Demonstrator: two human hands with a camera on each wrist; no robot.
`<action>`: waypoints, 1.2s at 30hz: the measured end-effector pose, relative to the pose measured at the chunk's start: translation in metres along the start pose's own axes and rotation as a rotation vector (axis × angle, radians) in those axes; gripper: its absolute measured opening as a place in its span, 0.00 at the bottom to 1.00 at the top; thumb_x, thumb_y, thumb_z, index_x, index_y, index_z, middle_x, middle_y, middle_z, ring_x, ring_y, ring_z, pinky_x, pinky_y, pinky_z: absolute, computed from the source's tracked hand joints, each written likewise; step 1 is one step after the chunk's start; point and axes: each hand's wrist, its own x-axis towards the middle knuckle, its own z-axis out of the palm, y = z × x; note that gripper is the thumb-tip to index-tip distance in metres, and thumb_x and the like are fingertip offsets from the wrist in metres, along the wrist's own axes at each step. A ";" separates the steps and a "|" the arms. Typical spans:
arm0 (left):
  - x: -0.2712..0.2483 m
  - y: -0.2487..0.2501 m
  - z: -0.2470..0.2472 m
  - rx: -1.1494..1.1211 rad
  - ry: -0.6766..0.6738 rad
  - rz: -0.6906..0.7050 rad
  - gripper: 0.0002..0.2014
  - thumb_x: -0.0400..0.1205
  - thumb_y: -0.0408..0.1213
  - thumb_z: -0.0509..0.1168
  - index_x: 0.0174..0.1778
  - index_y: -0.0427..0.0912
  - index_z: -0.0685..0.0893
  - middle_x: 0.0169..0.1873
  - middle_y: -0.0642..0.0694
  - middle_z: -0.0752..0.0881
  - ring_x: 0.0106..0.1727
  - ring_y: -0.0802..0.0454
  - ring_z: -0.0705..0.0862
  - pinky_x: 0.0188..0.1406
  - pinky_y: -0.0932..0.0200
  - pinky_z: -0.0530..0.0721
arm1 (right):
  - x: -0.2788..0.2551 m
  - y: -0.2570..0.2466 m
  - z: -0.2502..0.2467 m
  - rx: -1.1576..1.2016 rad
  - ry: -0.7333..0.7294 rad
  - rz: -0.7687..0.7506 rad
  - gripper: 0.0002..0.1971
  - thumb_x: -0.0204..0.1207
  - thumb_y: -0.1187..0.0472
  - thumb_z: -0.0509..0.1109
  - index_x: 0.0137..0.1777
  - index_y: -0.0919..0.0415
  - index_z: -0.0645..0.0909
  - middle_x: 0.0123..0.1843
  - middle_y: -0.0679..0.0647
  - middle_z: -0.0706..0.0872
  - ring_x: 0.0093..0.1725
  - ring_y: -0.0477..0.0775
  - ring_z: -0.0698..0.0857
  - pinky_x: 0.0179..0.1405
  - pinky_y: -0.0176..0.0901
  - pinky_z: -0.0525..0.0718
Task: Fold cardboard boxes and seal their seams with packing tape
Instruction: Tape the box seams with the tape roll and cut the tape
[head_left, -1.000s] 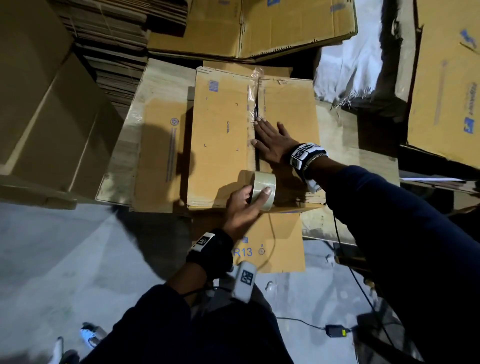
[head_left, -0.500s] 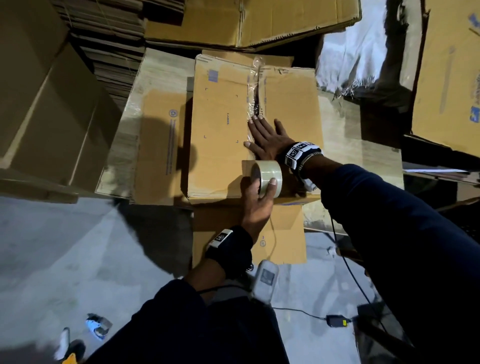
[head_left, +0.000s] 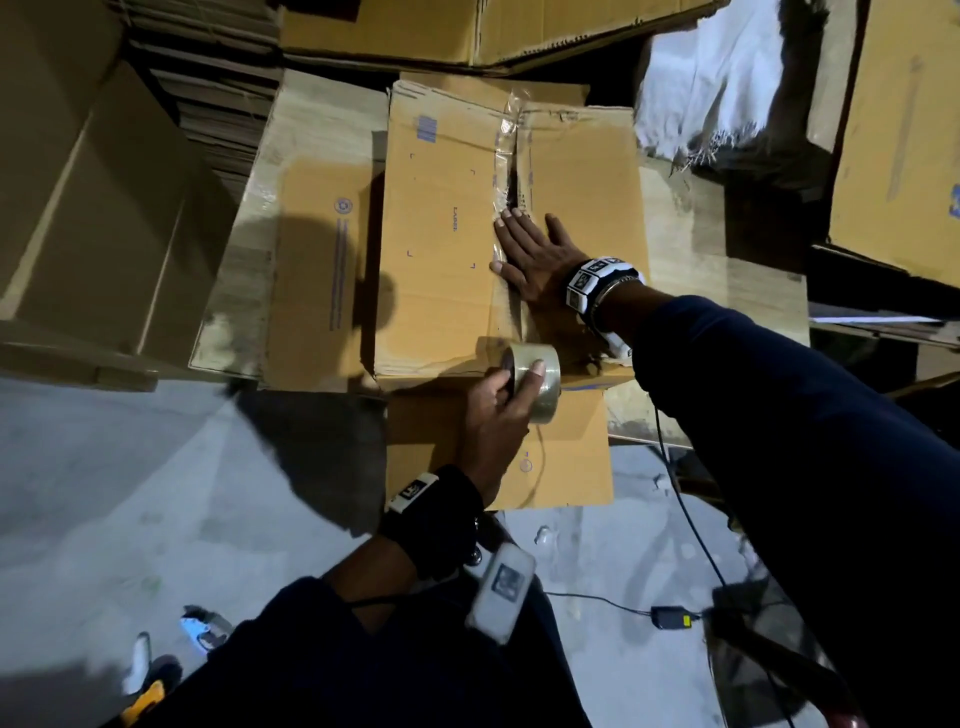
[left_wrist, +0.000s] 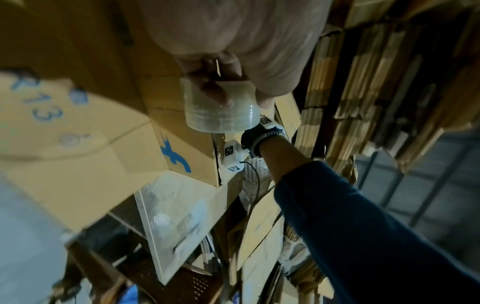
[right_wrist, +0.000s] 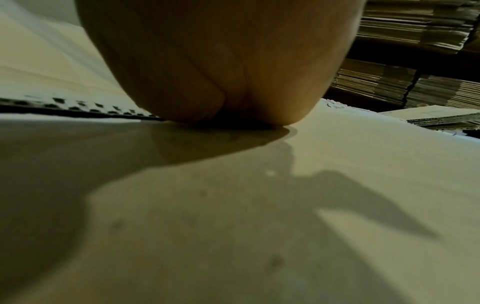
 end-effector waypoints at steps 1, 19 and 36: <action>0.000 -0.005 -0.003 0.025 0.016 -0.011 0.13 0.90 0.44 0.68 0.48 0.39 0.90 0.43 0.41 0.93 0.38 0.58 0.87 0.32 0.68 0.80 | 0.000 -0.001 0.000 -0.002 -0.004 0.000 0.41 0.86 0.33 0.30 0.93 0.56 0.39 0.94 0.53 0.41 0.92 0.53 0.42 0.88 0.71 0.44; 0.030 -0.041 -0.024 0.108 -0.121 -0.368 0.11 0.91 0.50 0.64 0.67 0.51 0.79 0.59 0.52 0.82 0.58 0.49 0.85 0.45 0.53 0.92 | -0.035 -0.005 -0.009 0.075 0.023 -0.059 0.39 0.89 0.33 0.34 0.92 0.55 0.37 0.94 0.52 0.38 0.92 0.52 0.40 0.87 0.75 0.44; 0.075 -0.056 -0.037 0.103 -0.059 -0.412 0.17 0.90 0.39 0.68 0.73 0.36 0.79 0.73 0.34 0.79 0.71 0.31 0.83 0.28 0.56 0.92 | -0.128 -0.030 0.031 0.124 0.078 -0.230 0.45 0.87 0.28 0.47 0.92 0.54 0.32 0.93 0.56 0.38 0.92 0.54 0.39 0.87 0.73 0.37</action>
